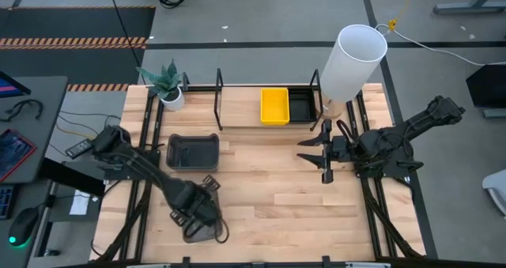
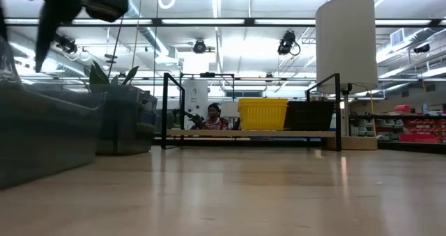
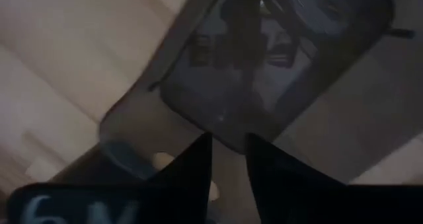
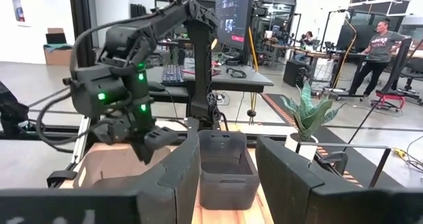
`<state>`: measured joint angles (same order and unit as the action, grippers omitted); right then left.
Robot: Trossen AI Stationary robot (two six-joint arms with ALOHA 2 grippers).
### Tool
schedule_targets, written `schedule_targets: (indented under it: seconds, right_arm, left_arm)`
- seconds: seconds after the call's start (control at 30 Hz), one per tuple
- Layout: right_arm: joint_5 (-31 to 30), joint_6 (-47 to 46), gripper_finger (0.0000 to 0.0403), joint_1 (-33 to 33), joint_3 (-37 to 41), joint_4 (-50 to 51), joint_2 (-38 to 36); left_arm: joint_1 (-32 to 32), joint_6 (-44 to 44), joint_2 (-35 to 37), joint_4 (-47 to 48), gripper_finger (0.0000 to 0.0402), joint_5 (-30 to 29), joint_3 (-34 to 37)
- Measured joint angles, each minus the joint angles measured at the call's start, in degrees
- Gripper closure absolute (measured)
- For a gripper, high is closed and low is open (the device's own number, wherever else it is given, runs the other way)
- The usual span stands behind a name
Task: Stack baskets on shelf by color
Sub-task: Stack the bottom gray bin on the top gray bin
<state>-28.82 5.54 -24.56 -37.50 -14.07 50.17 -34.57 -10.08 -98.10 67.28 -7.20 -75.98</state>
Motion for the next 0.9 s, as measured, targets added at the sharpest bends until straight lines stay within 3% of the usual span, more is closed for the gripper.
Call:
schedule_targets:
  seconds: [0.27,0.4,0.6,0.9]
  right_arm:
    - [0.0,0.1,0.0249,0.1,0.0,-0.7,0.9]
    - [0.0,0.0,0.0249,0.1,0.0,-0.9,0.9]
    - [0.0,0.0,0.0249,0.1,0.0,-0.9,0.9]
    - [0.0,0.2,0.0249,0.1,0.0,-0.9,0.9]
  left_arm:
    - [-7.1,-2.6,0.0,2.4,0.0208,1.7,0.8]
    - [-9.7,-3.6,0.0,4.1,0.0182,1.5,0.8]
    - [-12.2,-7.8,-0.3,4.2,0.0186,1.5,0.8]
    - [-14.0,-11.1,-0.6,-3.1,0.0241,1.5,7.9]
